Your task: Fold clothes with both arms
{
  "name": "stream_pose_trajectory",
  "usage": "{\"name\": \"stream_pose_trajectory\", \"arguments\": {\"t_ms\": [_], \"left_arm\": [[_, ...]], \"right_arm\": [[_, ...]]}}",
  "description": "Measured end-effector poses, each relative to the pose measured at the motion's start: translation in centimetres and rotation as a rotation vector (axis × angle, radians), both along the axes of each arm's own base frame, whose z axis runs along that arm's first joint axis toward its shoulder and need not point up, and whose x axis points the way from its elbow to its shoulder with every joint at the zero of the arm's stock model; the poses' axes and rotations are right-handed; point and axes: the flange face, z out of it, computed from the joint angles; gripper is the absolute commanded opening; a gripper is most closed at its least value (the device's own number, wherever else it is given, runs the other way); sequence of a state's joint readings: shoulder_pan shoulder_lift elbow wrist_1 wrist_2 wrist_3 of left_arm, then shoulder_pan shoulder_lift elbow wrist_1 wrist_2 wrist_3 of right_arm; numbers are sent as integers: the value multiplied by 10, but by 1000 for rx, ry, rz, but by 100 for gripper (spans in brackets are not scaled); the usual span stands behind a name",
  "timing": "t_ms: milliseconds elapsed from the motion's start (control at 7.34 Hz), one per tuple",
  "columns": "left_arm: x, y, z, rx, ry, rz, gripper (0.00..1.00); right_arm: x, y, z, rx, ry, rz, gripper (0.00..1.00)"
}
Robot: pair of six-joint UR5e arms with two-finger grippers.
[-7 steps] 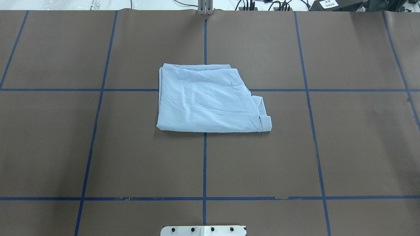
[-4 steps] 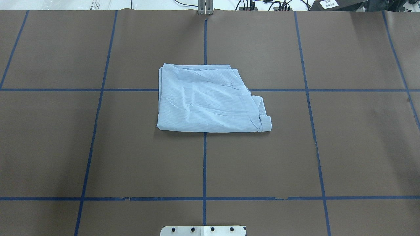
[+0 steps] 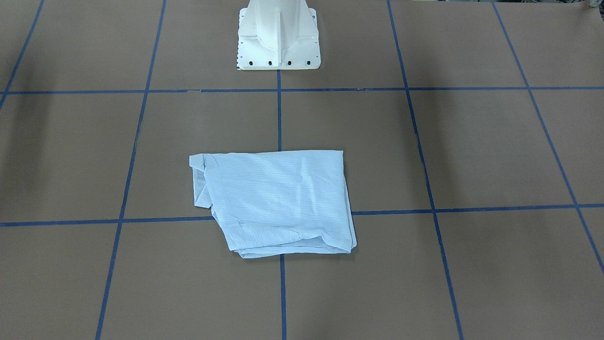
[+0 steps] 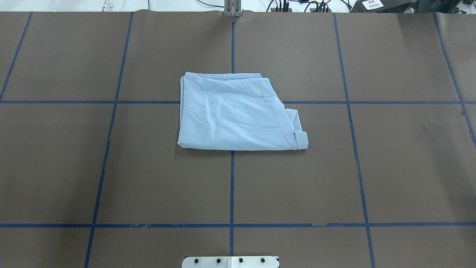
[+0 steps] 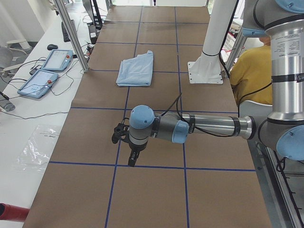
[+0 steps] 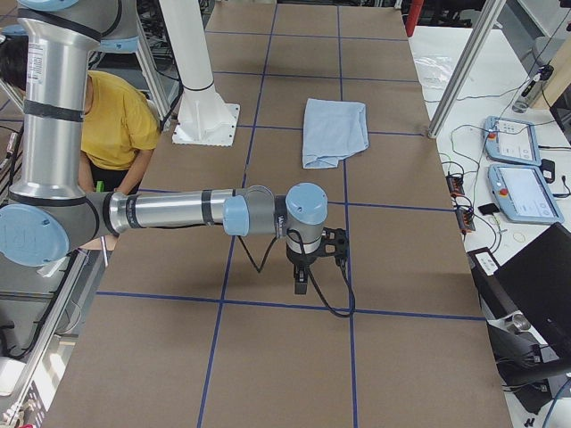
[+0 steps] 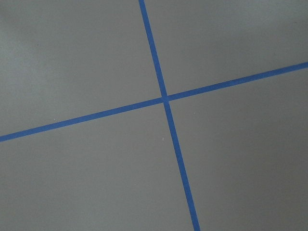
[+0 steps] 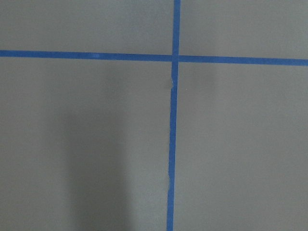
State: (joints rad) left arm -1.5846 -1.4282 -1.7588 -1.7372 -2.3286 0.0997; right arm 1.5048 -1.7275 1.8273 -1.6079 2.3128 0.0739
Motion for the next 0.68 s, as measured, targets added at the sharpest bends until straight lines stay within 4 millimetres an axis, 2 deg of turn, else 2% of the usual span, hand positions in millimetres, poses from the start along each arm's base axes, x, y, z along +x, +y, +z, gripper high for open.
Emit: {"name": "stream_pose_trajectory", "arguments": {"t_ms": [681], "left_arm": [[0, -4, -5, 11, 0, 0, 100]], "right_arm": [[0, 1, 1, -4, -2, 1, 100]]}}
